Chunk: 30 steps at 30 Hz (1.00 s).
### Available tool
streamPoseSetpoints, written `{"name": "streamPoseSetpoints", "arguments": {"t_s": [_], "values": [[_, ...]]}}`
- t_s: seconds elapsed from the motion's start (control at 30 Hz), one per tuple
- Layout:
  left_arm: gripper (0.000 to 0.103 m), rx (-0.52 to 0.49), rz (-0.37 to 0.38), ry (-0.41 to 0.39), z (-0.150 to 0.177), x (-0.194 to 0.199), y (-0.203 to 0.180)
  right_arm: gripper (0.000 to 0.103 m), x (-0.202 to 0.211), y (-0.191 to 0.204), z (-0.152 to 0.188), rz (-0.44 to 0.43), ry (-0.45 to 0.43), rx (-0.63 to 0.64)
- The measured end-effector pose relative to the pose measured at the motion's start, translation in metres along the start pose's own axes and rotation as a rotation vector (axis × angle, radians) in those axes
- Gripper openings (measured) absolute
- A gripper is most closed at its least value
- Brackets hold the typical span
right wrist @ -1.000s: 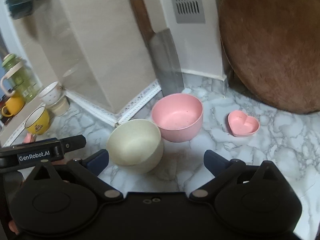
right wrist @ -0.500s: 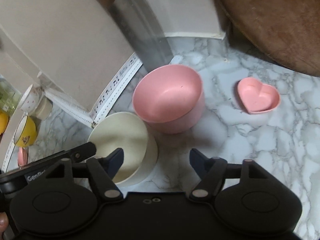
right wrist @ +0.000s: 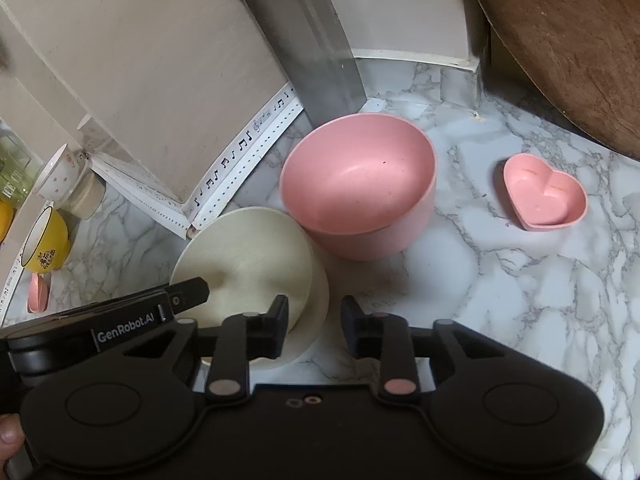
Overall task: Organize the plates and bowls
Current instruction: 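Close both grippers on the rim of the cream bowl, then carry the cream bowl with both grippers toward the plate stack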
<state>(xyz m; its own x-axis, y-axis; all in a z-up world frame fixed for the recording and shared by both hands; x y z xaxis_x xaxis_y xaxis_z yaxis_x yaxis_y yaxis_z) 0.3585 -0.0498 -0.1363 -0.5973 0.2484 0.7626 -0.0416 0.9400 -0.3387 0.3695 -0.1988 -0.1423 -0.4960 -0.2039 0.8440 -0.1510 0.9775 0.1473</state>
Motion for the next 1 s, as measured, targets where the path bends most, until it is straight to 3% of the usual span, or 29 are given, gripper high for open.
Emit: {"name": "streamPoseSetpoints", "arguments": {"t_s": [0.2, 0.57, 1.0], "values": [[0.012, -0.035, 0.002, 0.002, 0.003, 0.005, -0.007, 0.015, 0.005, 0.005, 0.002, 0.009, -0.017, 0.012], [0.012, -0.077, 0.046, 0.025, 0.025, 0.030, -0.031, 0.014, 0.040, -0.008, 0.023, 0.027, -0.036, 0.006], [0.012, -0.172, 0.160, 0.063, 0.074, 0.066, -0.075, 0.014, 0.096, -0.049, 0.072, 0.055, -0.043, -0.068]]}}
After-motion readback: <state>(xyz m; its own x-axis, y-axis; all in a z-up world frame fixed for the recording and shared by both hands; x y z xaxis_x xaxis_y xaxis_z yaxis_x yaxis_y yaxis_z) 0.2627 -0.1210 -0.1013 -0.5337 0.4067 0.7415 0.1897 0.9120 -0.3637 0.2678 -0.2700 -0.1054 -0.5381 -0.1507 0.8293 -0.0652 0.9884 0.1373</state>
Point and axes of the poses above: each gripper's, at about its wrist camera, not at the fingertips, and x roughly against the way its jaws point, y to its left, z to its underside, the point moved 7 cm from there along -x, roughly the way its jaws point, and after that the axes turned 14 degrees about z, right-handed, at the moved point
